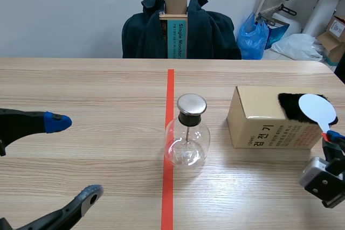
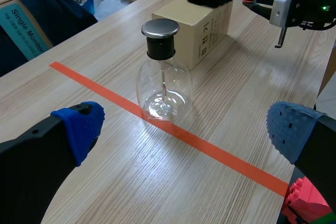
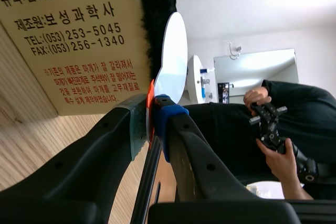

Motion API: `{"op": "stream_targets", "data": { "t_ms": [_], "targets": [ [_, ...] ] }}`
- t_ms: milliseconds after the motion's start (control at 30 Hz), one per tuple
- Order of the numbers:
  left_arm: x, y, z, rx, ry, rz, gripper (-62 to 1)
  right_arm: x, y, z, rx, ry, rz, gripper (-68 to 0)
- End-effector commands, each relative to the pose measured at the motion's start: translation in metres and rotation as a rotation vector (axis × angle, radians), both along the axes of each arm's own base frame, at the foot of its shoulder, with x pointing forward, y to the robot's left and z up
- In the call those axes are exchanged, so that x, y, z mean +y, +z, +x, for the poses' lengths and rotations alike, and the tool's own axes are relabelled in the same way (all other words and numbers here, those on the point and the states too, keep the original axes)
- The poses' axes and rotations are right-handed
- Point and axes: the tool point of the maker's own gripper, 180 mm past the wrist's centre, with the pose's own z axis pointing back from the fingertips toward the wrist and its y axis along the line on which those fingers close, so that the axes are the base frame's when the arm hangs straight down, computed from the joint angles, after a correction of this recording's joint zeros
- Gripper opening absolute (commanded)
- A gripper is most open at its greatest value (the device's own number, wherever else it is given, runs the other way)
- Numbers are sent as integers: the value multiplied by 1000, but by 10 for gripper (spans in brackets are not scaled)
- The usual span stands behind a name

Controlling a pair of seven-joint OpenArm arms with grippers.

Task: Do the electroscope experiment.
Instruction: 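Rub the plate on the fur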

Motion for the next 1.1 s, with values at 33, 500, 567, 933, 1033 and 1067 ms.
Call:
{"op": "stream_targets", "data": {
  "t_ms": [33, 500, 567, 933, 1033, 1067],
  "targets": [
    [-1, 6, 2, -12, 7, -30, 14, 0, 1, 4, 12, 34, -34, -667],
    [-1, 6, 2, -10, 7, -27, 14, 0, 5, 8, -9, 29, -77, -667],
    [-1, 6, 2, -10, 7, -27, 14, -10, 6, 11, -8, -30, -80, -667],
    [-1, 6, 2, -10, 7, -27, 14, -6, 2, 13, 18, -13, -72, -667],
    [-1, 6, 2, -10, 7, -27, 14, 30, 0, 9, 31, 169, -43, -667],
    [-1, 6, 2, -10, 7, -27, 14, 33, 0, 9, 28, 176, -40, -667]
  ]
}}
